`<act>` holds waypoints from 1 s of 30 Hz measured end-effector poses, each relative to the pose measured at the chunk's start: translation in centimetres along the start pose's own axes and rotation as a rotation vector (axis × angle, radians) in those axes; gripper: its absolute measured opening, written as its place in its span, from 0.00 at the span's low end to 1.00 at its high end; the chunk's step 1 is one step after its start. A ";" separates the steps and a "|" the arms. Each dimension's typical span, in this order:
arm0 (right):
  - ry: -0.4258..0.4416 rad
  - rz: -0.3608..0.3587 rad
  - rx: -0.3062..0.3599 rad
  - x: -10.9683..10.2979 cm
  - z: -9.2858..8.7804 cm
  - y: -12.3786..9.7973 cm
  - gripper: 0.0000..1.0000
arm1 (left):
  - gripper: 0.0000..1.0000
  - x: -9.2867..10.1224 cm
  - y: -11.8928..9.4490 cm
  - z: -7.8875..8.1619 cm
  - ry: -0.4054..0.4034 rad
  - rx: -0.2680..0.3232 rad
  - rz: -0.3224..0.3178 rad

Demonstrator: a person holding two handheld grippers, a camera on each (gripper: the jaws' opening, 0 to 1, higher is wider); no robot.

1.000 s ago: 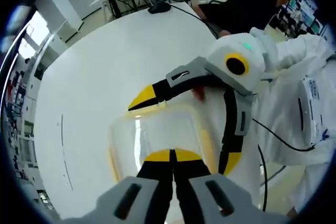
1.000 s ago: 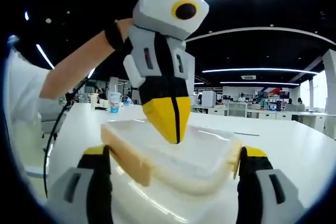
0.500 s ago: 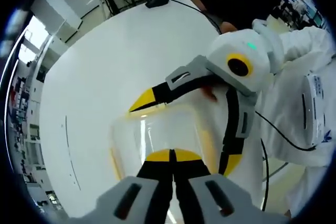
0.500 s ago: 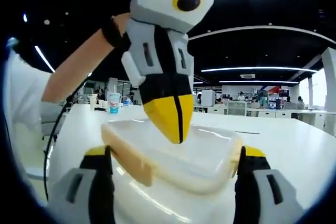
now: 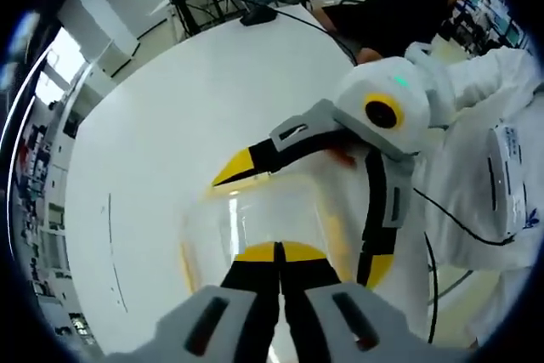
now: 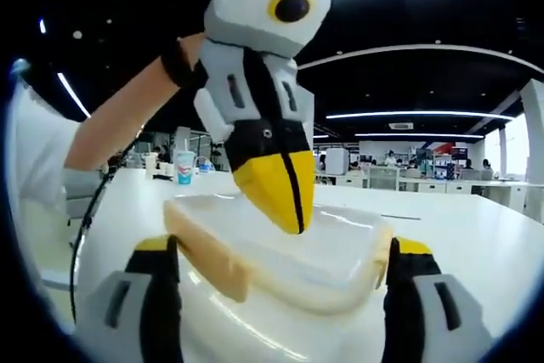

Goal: Snap each plastic latch of the storage box into its locked position after aligning the lid with the box until every specified latch is closed and the lid sits flush.

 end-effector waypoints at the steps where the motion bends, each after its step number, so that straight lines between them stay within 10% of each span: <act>1: 0.000 0.000 -0.001 -0.1 0.0 -0.1 1.00 | 0.00 0.3 0.1 0.0 -0.006 0.046 -0.009; 10: -0.004 0.038 -0.029 -0.6 -0.1 -0.7 1.00 | 0.08 -0.1 -2.4 -2.1 0.162 0.200 0.120; 15: -0.002 0.081 -0.051 -0.7 -0.3 -0.7 1.00 | 0.00 0.0 -5.5 -3.9 0.049 0.324 0.184; 21: 0.005 0.120 -0.088 -0.7 -0.4 -0.6 1.00 | 0.00 2.3 -6.6 -6.0 0.011 0.069 0.106; 30: 0.015 0.145 -0.064 -0.6 -0.5 -0.6 1.00 | 0.00 3.0 -6.0 -5.6 -0.081 -0.164 -0.007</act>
Point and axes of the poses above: the point that each gripper's makers call its tool centre point, and the gripper's own axes: y roughly forward along the fingers, x roughly to its right, z roughly out of its top, the point moved 4 cm from there along -y, roughly backward along the fingers, and after that the axes turned 8 degrees about x, right-handed, at the moved point
